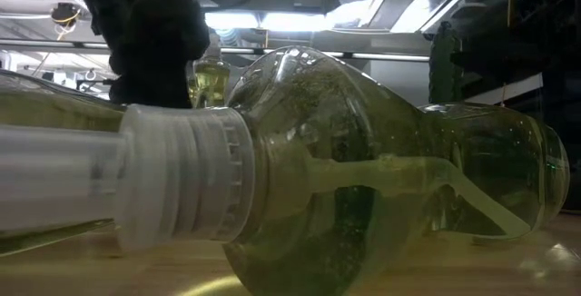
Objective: Pick & Place Kitchen Sink Supplies
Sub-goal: Put the dish brush into the bottom transparent bin
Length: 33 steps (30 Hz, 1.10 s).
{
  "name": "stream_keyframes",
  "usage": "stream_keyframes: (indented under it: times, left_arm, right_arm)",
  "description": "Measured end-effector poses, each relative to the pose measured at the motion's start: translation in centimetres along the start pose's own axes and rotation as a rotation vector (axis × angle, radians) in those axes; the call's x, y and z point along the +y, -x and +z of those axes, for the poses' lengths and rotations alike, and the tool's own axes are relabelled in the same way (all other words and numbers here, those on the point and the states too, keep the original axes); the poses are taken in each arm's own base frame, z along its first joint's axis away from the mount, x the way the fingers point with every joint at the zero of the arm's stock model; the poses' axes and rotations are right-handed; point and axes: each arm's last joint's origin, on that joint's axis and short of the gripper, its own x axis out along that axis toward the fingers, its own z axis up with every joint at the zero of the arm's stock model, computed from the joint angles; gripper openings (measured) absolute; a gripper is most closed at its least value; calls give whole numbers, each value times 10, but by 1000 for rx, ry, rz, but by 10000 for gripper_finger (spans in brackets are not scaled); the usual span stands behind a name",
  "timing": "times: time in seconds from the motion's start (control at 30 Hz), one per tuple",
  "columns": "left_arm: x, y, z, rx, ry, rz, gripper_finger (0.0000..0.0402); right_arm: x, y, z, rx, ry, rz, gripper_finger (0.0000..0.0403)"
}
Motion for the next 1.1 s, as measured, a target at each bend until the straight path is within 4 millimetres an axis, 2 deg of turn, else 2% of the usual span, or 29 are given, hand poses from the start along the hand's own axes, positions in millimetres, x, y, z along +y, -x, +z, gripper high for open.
stream_keyframes:
  times: [0.2, 0.57, 1.1]
  left_arm:
    - [-12, 1, 1, -28, -32, -6, 180]
    - [-15, -17, -5, 12, -14, 8, 180]
    - [-18, -21, -17, 78, -57, 19, 180]
  right_arm:
    - [0, 0, 0, 0, 1, 0, 284]
    - [0, 0, 0, -1, 1, 0, 284]
    - [0, 0, 0, -1, 0, 0, 284]
